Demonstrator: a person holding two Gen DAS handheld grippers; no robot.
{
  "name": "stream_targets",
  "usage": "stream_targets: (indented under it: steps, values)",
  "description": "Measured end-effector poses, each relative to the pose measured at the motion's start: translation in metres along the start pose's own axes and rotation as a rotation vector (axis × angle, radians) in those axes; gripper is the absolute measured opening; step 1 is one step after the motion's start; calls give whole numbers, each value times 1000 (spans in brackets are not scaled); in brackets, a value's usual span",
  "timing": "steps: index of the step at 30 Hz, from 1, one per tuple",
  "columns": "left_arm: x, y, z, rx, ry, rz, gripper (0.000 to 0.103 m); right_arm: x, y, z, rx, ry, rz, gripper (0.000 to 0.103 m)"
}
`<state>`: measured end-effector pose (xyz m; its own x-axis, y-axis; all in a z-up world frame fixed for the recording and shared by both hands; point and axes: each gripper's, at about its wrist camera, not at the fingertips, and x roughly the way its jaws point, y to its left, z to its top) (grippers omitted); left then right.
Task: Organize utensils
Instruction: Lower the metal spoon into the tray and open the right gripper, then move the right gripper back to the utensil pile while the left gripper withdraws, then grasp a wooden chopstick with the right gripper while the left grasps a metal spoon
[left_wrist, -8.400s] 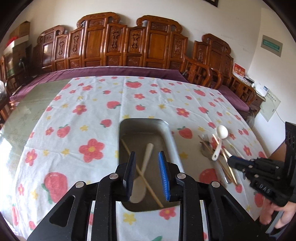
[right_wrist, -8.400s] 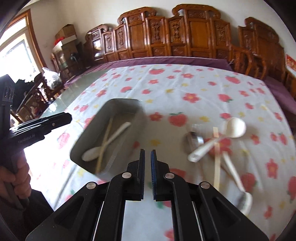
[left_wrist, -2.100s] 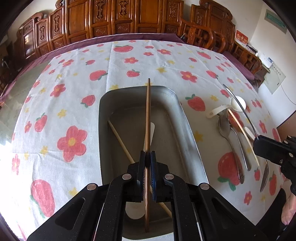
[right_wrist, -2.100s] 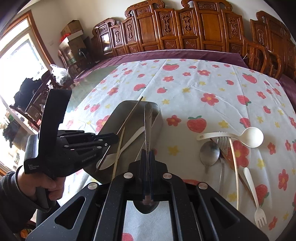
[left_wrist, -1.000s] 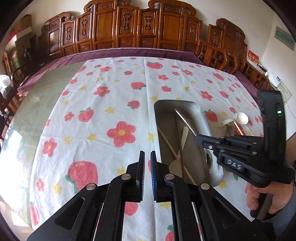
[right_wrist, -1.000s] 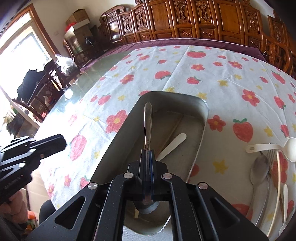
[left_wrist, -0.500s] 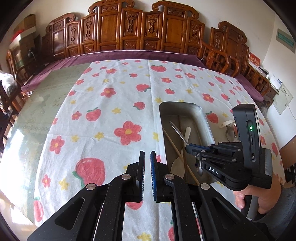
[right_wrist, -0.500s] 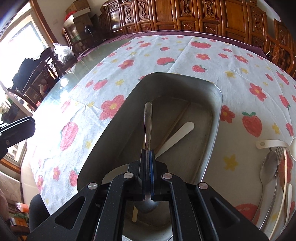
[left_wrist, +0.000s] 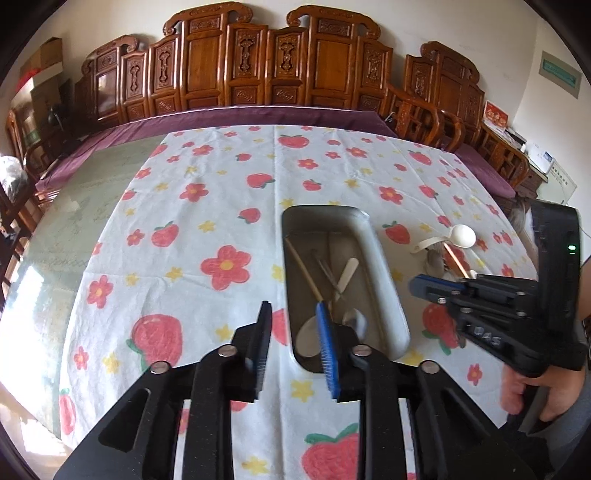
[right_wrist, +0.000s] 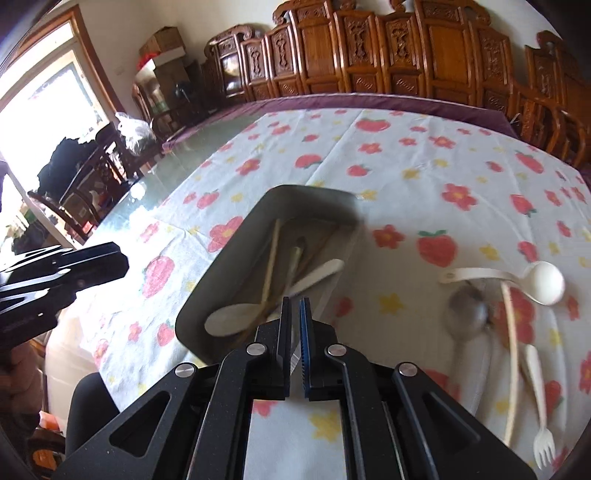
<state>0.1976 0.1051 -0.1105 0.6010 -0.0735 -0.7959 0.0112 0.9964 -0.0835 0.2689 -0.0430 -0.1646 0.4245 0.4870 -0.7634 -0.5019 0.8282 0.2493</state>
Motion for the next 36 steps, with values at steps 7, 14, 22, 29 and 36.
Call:
stream_targets:
  steps: [7, 14, 22, 29, 36]
  values:
    - [9, -42, -7, 33, 14, -43, 32, -61, -62, -35, 4, -30, -137, 7]
    - [22, -83, -15, 79, 47, -74, 46, -72, -124, -60, 55, 5, -220, 12]
    - [40, -114, -23, 110, 91, -99, 47, -34, -153, -78, 53, 100, -253, 18]
    - [55, -125, -25, 121, 122, -103, 47, -13, -158, -77, 27, 141, -266, 18]
    - [73, -139, -21, 137, 144, -109, 47, -7, -160, -81, 11, 155, -292, 6]
